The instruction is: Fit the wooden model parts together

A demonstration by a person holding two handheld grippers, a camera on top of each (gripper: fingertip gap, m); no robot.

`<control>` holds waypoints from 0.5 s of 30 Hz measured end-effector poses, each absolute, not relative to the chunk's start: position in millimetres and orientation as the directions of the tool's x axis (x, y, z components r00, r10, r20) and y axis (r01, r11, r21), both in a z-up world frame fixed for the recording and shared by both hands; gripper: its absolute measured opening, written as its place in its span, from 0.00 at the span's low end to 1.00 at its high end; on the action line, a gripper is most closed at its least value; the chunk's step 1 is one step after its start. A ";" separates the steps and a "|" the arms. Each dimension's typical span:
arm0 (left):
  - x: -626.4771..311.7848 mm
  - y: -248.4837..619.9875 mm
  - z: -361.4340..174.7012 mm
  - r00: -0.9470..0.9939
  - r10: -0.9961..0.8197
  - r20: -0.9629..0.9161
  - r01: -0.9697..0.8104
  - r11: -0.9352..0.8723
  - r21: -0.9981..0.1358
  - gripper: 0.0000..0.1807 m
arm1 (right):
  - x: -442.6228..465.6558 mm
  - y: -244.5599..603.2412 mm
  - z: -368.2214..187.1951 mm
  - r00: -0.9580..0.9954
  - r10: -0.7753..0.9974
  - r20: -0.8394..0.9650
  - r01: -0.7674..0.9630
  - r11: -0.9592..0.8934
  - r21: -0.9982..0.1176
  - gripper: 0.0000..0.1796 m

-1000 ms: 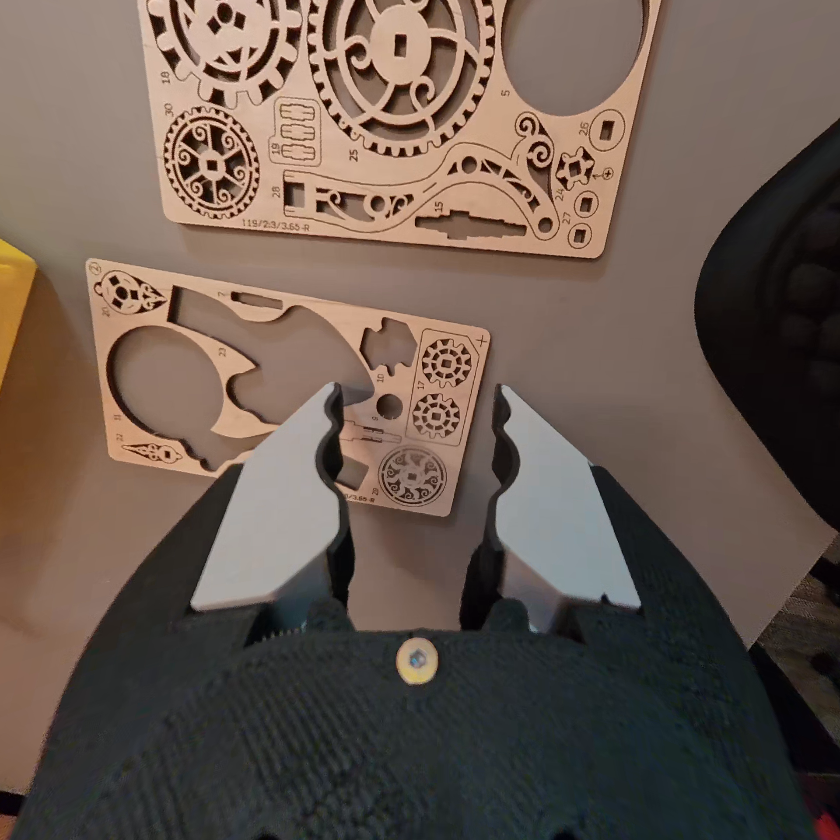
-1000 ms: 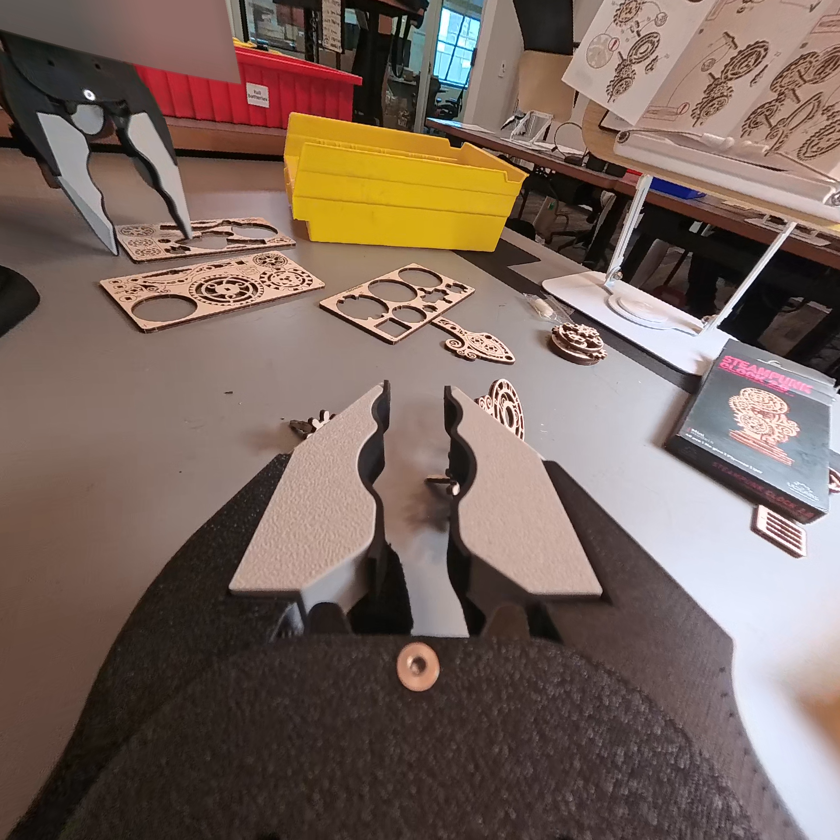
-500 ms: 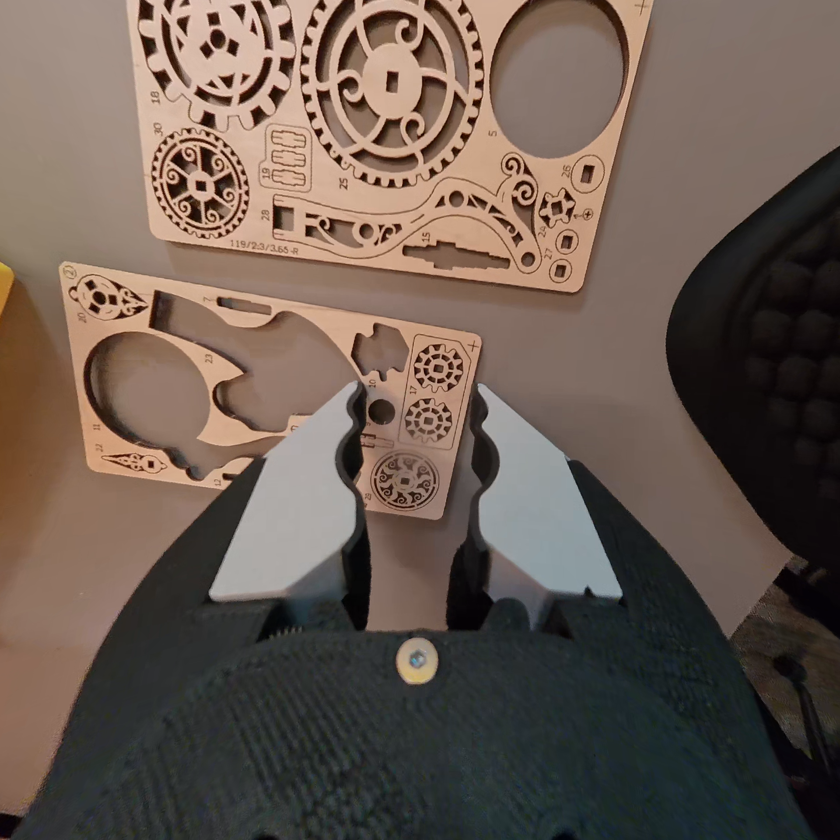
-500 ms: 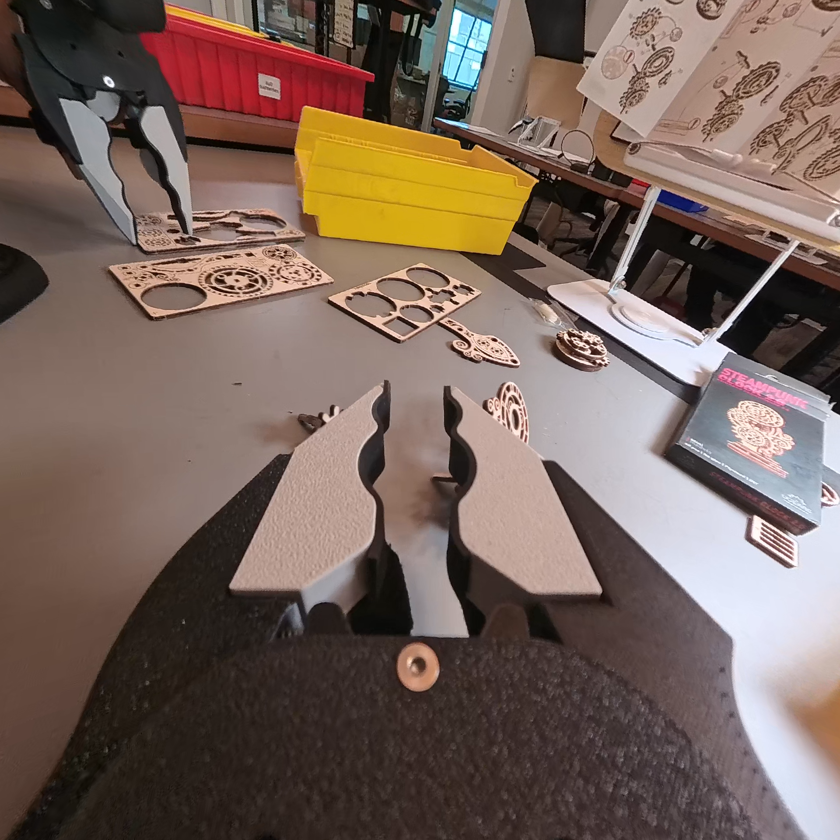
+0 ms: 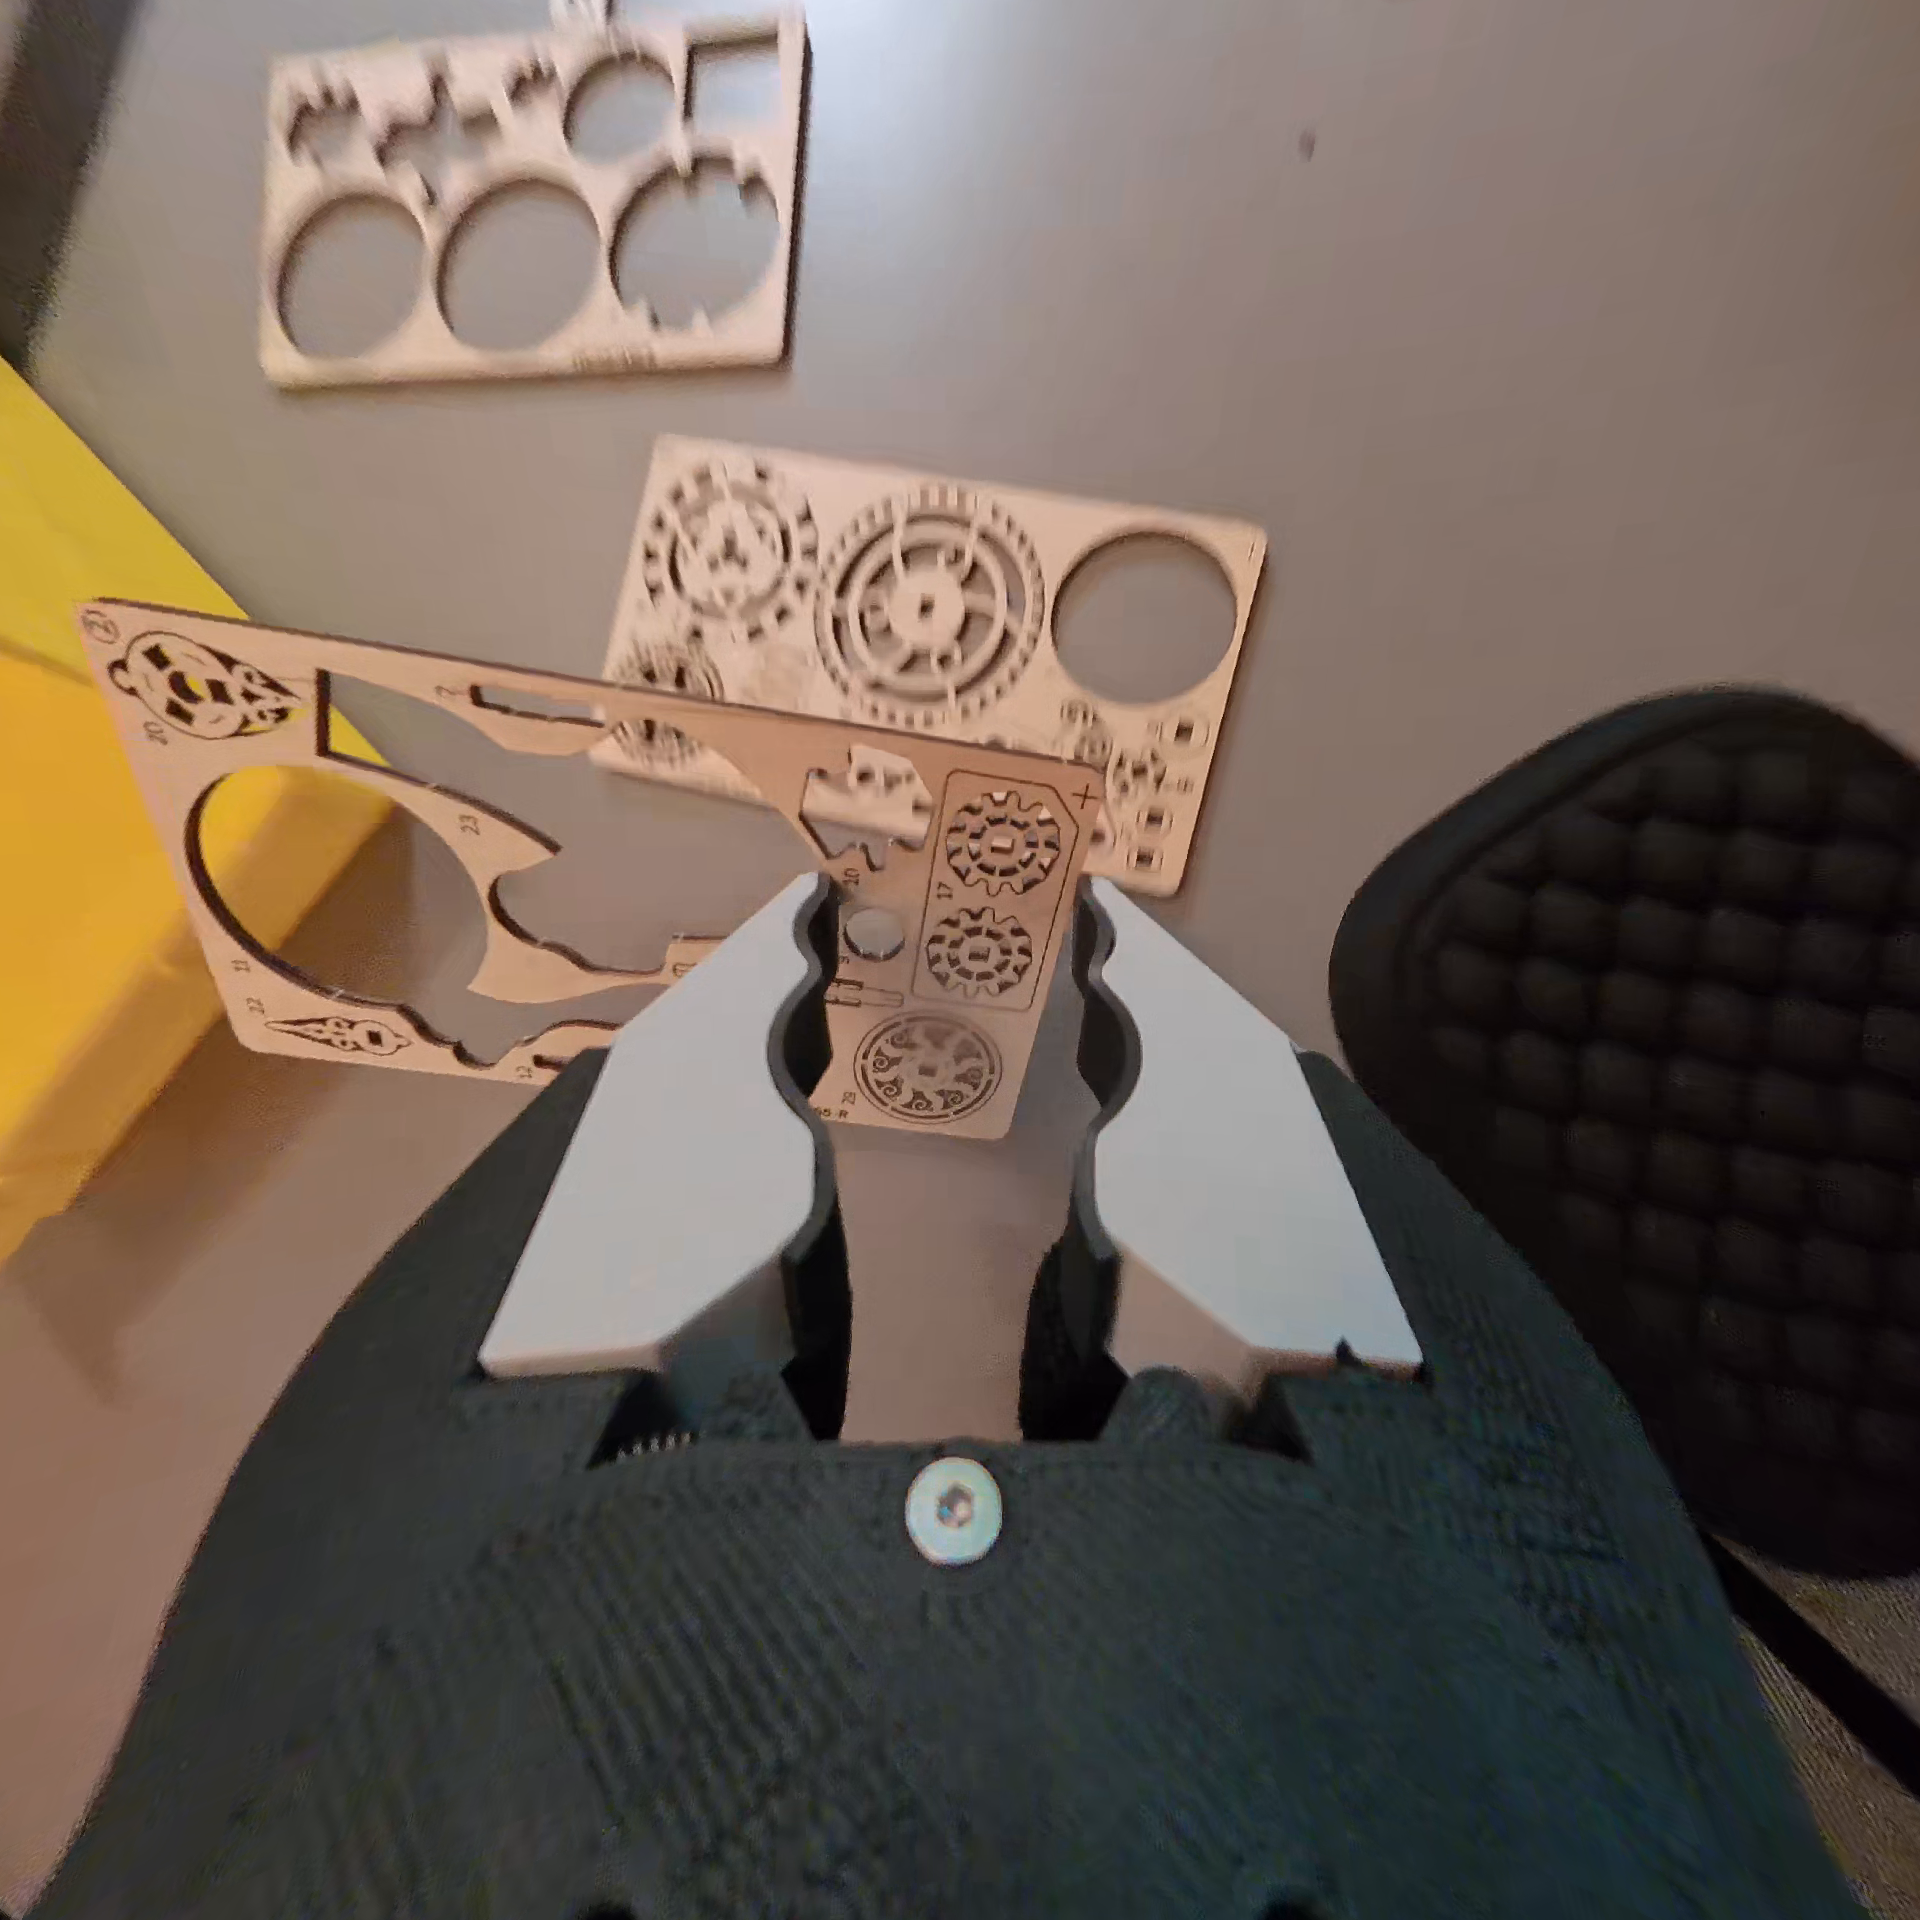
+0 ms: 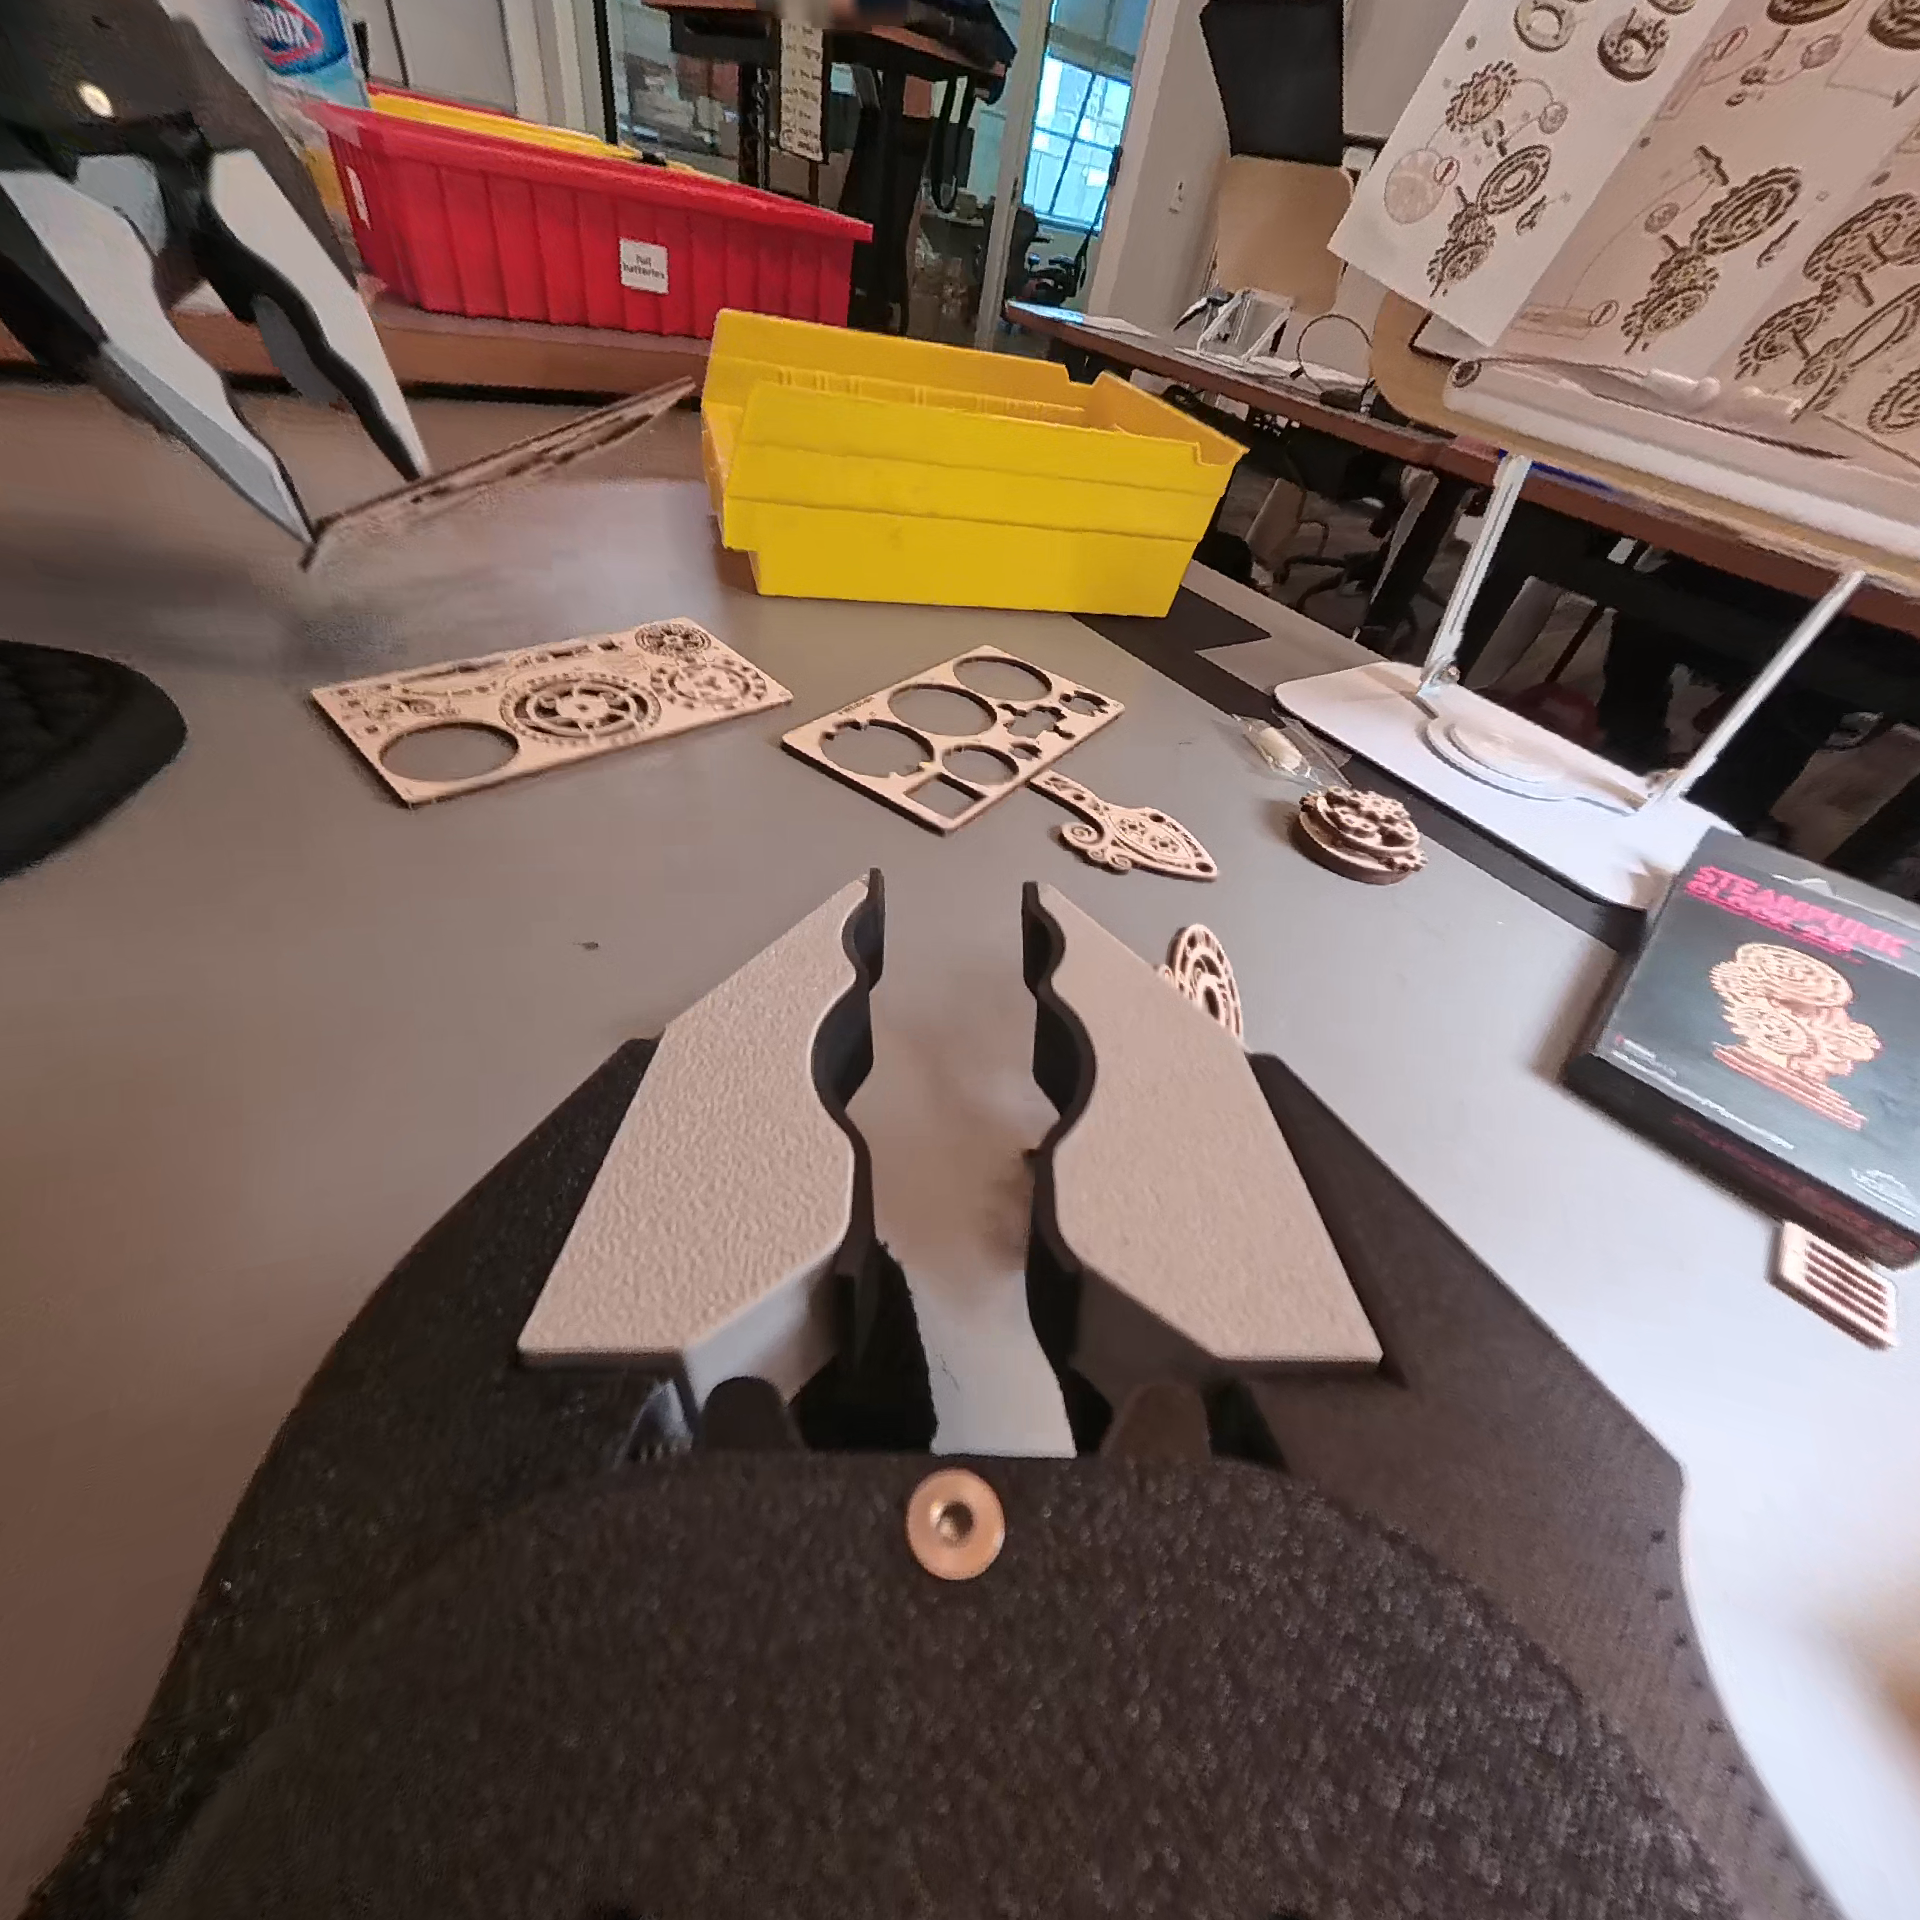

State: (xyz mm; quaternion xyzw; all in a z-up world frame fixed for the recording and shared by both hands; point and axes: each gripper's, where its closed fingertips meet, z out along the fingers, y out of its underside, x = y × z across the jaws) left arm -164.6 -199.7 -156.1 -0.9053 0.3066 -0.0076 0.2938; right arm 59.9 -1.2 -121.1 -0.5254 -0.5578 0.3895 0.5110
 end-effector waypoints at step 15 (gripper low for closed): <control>-23.0 -50.5 -100.9 0.708 -0.618 -0.342 -0.581 -0.234 -0.779 0.24 | -8.7 -30.8 -75.7 -0.158 0.874 -0.460 0.154 -0.438 -0.886 0.20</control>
